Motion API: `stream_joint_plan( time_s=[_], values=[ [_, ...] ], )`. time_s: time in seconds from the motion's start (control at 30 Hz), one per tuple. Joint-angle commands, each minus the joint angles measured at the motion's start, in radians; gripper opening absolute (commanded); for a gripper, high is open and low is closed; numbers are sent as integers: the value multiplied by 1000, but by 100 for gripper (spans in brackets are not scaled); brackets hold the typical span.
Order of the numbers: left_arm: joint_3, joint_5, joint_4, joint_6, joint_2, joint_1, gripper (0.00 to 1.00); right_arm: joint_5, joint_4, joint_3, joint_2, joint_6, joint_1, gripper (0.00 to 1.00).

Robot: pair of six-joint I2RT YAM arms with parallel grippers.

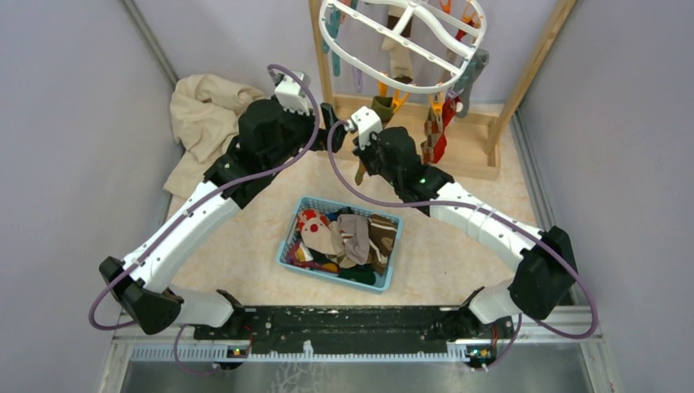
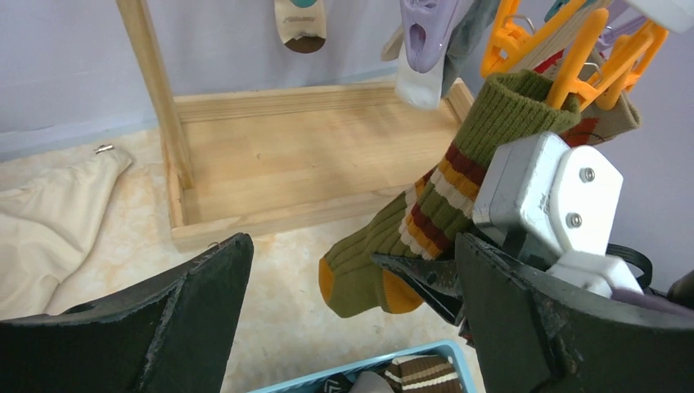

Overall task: Remove the socks clipped to the hanger
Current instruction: Remove the sock from the hanger.

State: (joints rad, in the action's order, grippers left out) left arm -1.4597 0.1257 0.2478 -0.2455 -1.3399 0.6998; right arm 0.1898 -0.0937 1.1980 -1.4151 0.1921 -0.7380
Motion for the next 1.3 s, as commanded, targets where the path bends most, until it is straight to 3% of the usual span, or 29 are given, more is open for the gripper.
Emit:
stream_joint_plan(
  time_s=[0.0, 0.5, 0.8, 1.1, 1.27],
  values=[
    [3, 14, -12, 13, 15, 6, 99, 4, 0, 31, -6, 59, -35, 0],
    [-85, 44, 32, 64, 28, 1, 99, 364, 39, -109, 53, 147, -118, 0],
    [-190, -31, 41, 64, -39, 3, 99, 662, 165, -284, 115, 168, -125, 0],
    [-299, -154, 65, 42, -151, 24, 99, 732, 262, -322, 94, 199, -126, 0],
    [-358, -152, 90, 48, -216, 81, 99, 742, 297, -310, 75, 234, -132, 0]
  ],
)
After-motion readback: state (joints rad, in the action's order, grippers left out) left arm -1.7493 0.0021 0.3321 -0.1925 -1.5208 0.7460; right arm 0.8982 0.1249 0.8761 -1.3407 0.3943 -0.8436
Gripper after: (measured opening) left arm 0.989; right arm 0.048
